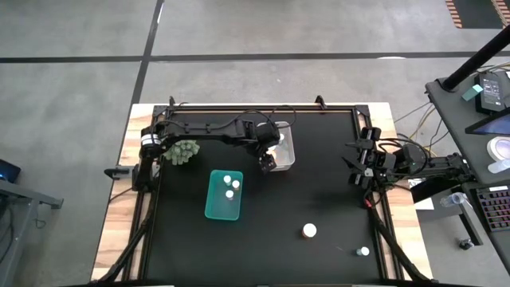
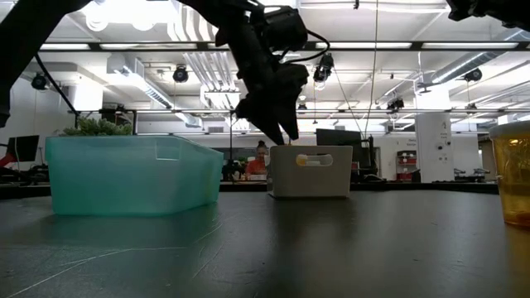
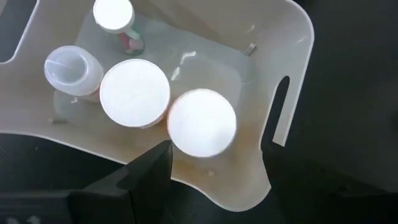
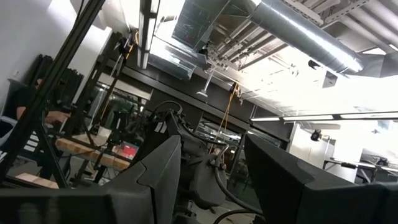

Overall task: Pick and place medicine bottles into bin by pill shape (circle, oval)
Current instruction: Put the blue pill bottle into the green bin

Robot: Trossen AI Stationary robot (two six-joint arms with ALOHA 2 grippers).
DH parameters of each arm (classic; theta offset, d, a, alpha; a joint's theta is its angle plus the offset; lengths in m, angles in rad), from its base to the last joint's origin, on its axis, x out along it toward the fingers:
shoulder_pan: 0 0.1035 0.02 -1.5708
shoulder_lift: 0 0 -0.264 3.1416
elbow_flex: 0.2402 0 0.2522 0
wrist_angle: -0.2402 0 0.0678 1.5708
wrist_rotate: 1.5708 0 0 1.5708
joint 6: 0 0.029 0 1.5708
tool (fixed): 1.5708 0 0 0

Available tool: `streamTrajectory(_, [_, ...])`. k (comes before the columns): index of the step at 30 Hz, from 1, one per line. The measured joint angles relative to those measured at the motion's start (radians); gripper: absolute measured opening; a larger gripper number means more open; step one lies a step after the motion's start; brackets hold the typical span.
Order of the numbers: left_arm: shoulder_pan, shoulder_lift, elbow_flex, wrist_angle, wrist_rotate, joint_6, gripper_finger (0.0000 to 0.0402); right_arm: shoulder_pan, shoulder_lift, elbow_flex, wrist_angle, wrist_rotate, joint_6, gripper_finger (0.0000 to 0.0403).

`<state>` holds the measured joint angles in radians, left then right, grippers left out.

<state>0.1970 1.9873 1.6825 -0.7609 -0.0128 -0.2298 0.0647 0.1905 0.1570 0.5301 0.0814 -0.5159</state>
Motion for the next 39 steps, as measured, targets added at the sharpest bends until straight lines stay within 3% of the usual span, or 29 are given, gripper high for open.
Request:
streamTrajectory(9, [-0.043, -0.102, 0.038, 0.026, -0.027, 0.000, 0.0235, 0.000, 0.000, 0.000, -0.004, 0.001, -0.001, 0.0171])
streamTrajectory(19, [-0.361, -0.238, -0.043, 0.232, -0.074, 0.197, 0.0235, 0.000, 0.012, 0.000, -0.008, 0.054, 0.001, 0.0171])
streamTrajectory(27, [-0.541, -0.266, -0.085, 0.246, -0.110, 0.243, 0.0235, 0.000, 0.020, 0.001, 0.014, 0.054, 0.044, 0.0171])
streamTrajectory(33, [-0.590, -0.296, -0.115, 0.246, -0.128, 0.298, 0.0235, 0.000, 0.036, 0.024, -0.008, 0.053, 0.192, 0.0171])
streamTrajectory(39, [-0.594, -0.391, -0.244, 0.289, -0.169, 0.299, 0.0235, 0.000, 0.096, 0.026, -0.088, 0.050, 0.436, 0.0171])
